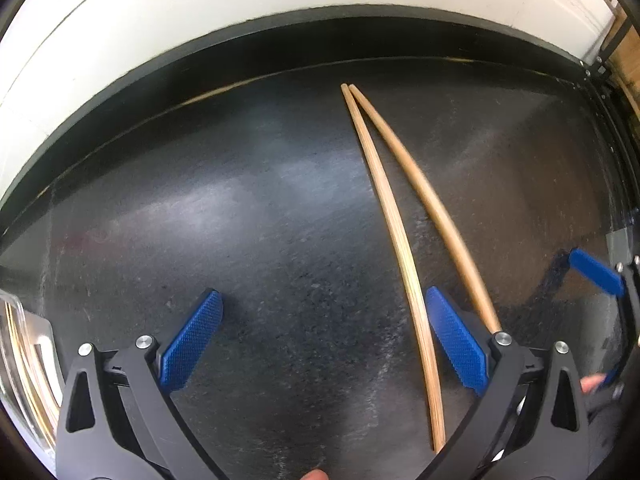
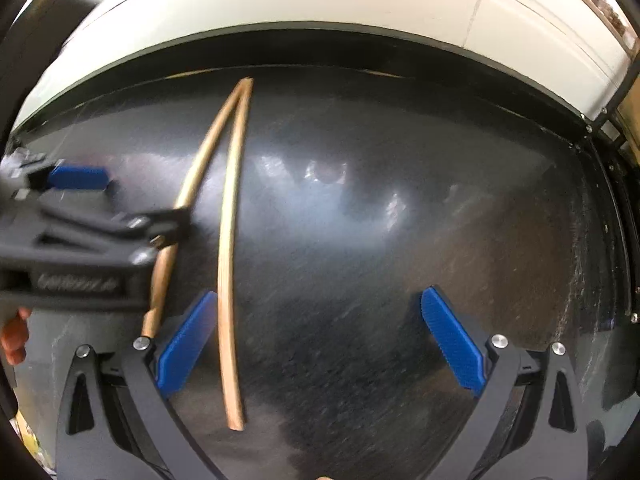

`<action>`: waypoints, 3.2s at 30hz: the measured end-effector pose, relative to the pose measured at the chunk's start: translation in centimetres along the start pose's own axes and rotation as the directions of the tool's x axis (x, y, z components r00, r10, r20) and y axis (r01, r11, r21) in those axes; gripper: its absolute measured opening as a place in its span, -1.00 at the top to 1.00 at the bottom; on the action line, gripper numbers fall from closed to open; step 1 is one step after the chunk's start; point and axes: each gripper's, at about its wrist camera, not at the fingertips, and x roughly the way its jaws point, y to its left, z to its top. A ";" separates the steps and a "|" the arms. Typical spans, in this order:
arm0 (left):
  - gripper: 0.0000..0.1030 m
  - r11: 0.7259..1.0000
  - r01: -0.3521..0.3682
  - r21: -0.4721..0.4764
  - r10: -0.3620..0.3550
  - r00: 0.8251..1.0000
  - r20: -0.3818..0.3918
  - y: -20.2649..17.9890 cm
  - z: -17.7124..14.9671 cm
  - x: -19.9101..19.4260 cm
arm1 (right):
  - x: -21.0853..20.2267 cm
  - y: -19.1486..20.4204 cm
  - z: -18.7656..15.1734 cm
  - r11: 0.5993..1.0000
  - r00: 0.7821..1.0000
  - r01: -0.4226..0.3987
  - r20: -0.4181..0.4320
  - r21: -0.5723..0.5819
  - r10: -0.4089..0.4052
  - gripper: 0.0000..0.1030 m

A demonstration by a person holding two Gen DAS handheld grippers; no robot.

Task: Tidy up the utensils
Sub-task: 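Move both open tools back over the last two chopsticks, then grasp a chopstick with the left tool while the right tool grasps the other chopstick, then carry both held chopsticks over the clear tray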

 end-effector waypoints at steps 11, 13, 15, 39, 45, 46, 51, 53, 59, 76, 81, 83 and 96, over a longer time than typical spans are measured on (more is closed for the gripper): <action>-0.91 0.999 -0.013 -0.042 0.014 1.000 0.020 1.8 -0.8 0.2 | 1.2 0.0 2.2 0.999 1.000 -0.019 0.012 -0.042 0.019 -0.90; -0.91 0.999 -0.010 -0.030 0.010 1.000 0.018 2.0 -0.7 0.2 | 1.4 0.5 2.4 0.996 0.999 -0.034 0.019 -0.078 0.035 -0.90; -0.91 1.000 -0.008 -0.028 0.008 1.000 0.006 1.8 -0.3 0.5 | 1.8 0.9 3.2 0.991 0.998 -0.052 0.021 -0.123 0.055 -0.90; 0.90 0.996 -0.082 0.038 0.075 0.987 0.145 4.0 -0.6 -1.2 | -0.4 1.5 3.6 0.993 0.994 -0.060 0.089 -0.100 0.069 0.86; 0.89 0.999 -0.049 0.014 0.045 0.984 0.173 4.9 -2.0 -3.6 | -3.0 0.6 2.7 0.990 0.986 -0.135 0.110 0.052 0.128 0.86; 0.89 0.999 -0.045 0.012 0.042 0.983 0.176 4.6 -2.2 -3.8 | -3.5 0.5 2.5 0.987 0.984 -0.145 0.117 0.064 0.137 0.86; 0.89 1.000 0.000 0.017 -0.003 0.977 0.211 5.7 -3.8 -6.6 | -5.7 1.4 1.1 0.977 0.976 -0.184 0.137 0.104 0.169 0.86; 0.89 0.999 0.028 0.027 -0.033 0.974 0.222 5.7 -4.7 -7.7 | -6.6 1.9 0.5 0.975 0.973 -0.192 0.149 0.109 0.175 0.86; 0.89 0.995 0.088 0.054 -0.098 0.972 0.214 9.5 -9.1 -9.9 | -10.5 6.6 -2.4 0.971 0.967 -0.214 0.163 0.109 0.195 0.86; 0.89 0.986 0.122 -0.117 -0.094 0.972 0.216 28.7 -16.0 -13.8 | -12.5 23.0 -3.0 0.911 0.927 -0.373 0.117 0.176 0.357 0.86; 0.89 0.968 0.185 -0.169 -0.151 0.969 0.194 34.0 -17.1 -12.9 | -12.2 28.6 -2.9 0.906 0.916 -0.400 0.101 0.141 0.388 0.86; 0.89 0.970 0.182 -0.161 -0.151 0.971 0.187 34.8 -17.2 -12.6 | -12.3 30.3 -2.9 0.904 0.913 -0.405 0.103 0.136 0.394 0.86; 0.89 0.967 0.210 -0.140 -0.188 0.969 0.159 40.1 -19.2 -11.3 | -10.6 37.0 -2.1 0.908 0.922 -0.388 0.069 0.157 0.382 0.86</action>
